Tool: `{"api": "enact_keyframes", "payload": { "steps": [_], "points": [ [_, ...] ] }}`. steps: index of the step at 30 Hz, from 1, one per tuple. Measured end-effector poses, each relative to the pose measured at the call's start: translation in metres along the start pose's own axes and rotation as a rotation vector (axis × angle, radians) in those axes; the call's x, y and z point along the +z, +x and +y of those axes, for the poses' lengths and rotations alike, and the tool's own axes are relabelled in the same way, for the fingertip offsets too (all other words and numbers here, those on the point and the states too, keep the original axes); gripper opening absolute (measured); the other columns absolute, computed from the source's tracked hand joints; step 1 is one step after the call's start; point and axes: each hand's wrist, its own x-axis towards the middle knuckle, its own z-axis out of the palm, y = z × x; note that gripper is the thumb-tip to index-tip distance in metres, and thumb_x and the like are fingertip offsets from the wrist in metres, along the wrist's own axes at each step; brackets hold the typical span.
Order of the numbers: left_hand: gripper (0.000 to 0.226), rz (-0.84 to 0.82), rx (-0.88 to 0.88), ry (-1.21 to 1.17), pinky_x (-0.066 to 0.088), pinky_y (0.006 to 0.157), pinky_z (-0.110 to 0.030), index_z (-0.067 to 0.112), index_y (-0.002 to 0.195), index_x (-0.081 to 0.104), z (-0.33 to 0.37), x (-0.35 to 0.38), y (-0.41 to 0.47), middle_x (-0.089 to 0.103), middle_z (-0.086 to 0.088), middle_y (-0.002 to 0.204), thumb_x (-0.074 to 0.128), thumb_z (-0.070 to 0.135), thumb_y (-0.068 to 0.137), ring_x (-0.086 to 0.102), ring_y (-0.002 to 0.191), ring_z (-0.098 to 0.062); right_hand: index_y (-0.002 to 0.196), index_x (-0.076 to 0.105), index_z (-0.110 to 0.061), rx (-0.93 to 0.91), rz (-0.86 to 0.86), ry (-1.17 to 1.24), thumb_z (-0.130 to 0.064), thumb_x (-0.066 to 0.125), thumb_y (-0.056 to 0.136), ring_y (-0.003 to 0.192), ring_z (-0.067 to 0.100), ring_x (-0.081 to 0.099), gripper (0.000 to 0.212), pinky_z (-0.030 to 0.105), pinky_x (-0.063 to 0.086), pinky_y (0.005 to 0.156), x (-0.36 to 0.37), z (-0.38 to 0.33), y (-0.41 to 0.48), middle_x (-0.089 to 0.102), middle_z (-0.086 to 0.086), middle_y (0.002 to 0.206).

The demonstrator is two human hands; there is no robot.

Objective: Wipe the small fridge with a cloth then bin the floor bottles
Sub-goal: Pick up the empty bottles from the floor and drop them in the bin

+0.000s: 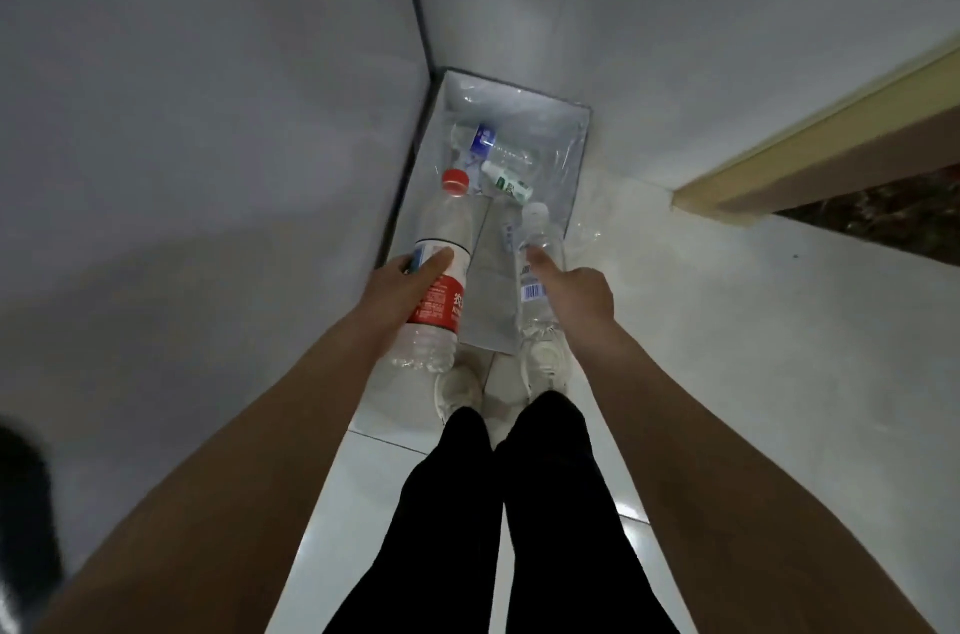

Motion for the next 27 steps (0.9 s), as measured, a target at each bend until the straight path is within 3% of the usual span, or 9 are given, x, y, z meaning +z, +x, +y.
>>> {"api": "enact_keyframes", "payload": {
  "steps": [2, 4, 8, 12, 15, 18, 22, 27],
  "points": [
    [0.021, 0.036, -0.018, 0.022, 0.054, 0.072, -0.033, 0.026, 0.084, 0.057, -0.014, 0.008, 0.040, 0.067, -0.003, 0.084, 0.064, 0.045, 0.082, 0.067, 0.074, -0.021, 0.083, 0.060, -0.007, 0.003, 0.001, -0.053, -0.070, 0.055, 0.075, 0.079, 0.027, 0.060, 0.065, 0.029, 0.038, 0.065, 0.018, 0.006, 0.041, 0.059, 0.007, 0.078],
    [0.028, 0.058, -0.044, 0.030, 0.054, 0.072, -0.033, 0.023, 0.092, 0.057, -0.032, 0.017, 0.081, 0.066, -0.003, 0.086, 0.063, 0.048, 0.081, 0.067, 0.074, -0.020, 0.083, 0.058, -0.007, 0.004, -0.012, -0.098, -0.068, 0.055, 0.077, 0.080, 0.027, 0.060, 0.061, 0.030, 0.040, 0.067, 0.037, 0.014, 0.080, 0.059, 0.008, 0.079],
    [0.049, 0.101, -0.118, 0.028, 0.053, 0.086, -0.046, 0.017, 0.106, 0.059, -0.070, 0.039, 0.163, 0.068, -0.010, 0.102, 0.059, 0.058, 0.079, 0.067, 0.088, -0.028, 0.078, 0.057, -0.008, -0.057, -0.025, -0.212, -0.065, 0.054, 0.079, 0.072, 0.024, 0.059, 0.057, 0.029, 0.039, 0.064, 0.080, 0.029, 0.152, 0.057, 0.005, 0.072],
    [0.052, 0.149, -0.178, -0.057, 0.054, 0.085, -0.042, 0.012, 0.107, 0.059, -0.113, 0.064, 0.236, 0.067, -0.011, 0.100, 0.061, 0.055, 0.080, 0.067, 0.086, -0.028, 0.076, 0.064, -0.005, -0.175, -0.052, -0.293, -0.063, 0.049, 0.084, 0.060, 0.020, 0.058, 0.060, 0.029, 0.043, 0.057, 0.123, 0.047, 0.212, 0.056, 0.002, 0.061],
    [0.061, 0.177, -0.228, -0.063, 0.054, 0.083, -0.039, 0.005, 0.113, 0.058, -0.146, 0.078, 0.283, 0.066, -0.013, 0.102, 0.061, 0.055, 0.080, 0.067, 0.087, -0.027, 0.071, 0.060, -0.009, -0.203, -0.117, -0.378, -0.059, 0.051, 0.086, 0.059, 0.020, 0.057, 0.053, 0.026, 0.036, 0.050, 0.153, 0.064, 0.257, 0.056, 0.002, 0.061],
    [0.064, 0.166, -0.265, -0.036, 0.053, 0.086, -0.039, 0.003, 0.113, 0.056, -0.176, 0.087, 0.324, 0.065, -0.015, 0.106, 0.061, 0.057, 0.078, 0.066, 0.090, -0.028, 0.099, 0.060, -0.001, -0.162, -0.161, -0.420, -0.060, 0.054, 0.083, 0.082, 0.029, 0.064, 0.061, 0.028, 0.040, 0.062, 0.178, 0.085, 0.302, 0.062, 0.009, 0.084],
    [0.066, 0.181, -0.289, -0.015, 0.053, 0.088, -0.042, 0.004, 0.117, 0.056, -0.206, 0.093, 0.364, 0.064, -0.014, 0.110, 0.061, 0.057, 0.078, 0.065, 0.094, -0.028, 0.122, 0.041, 0.001, -0.090, -0.165, -0.486, -0.051, 0.053, 0.089, 0.112, 0.033, 0.055, 0.063, 0.033, 0.041, 0.081, 0.203, 0.105, 0.343, 0.057, 0.016, 0.121],
    [0.079, 0.231, -0.291, -0.058, 0.055, 0.085, -0.045, 0.006, 0.115, 0.058, -0.237, 0.098, 0.402, 0.064, -0.014, 0.110, 0.068, 0.063, 0.061, 0.065, 0.094, -0.028, 0.131, 0.033, -0.002, 0.011, -0.182, -0.521, -0.042, 0.050, 0.093, 0.121, 0.035, 0.045, 0.058, 0.039, 0.040, 0.092, 0.225, 0.128, 0.373, 0.048, 0.018, 0.132]
  ]
}}
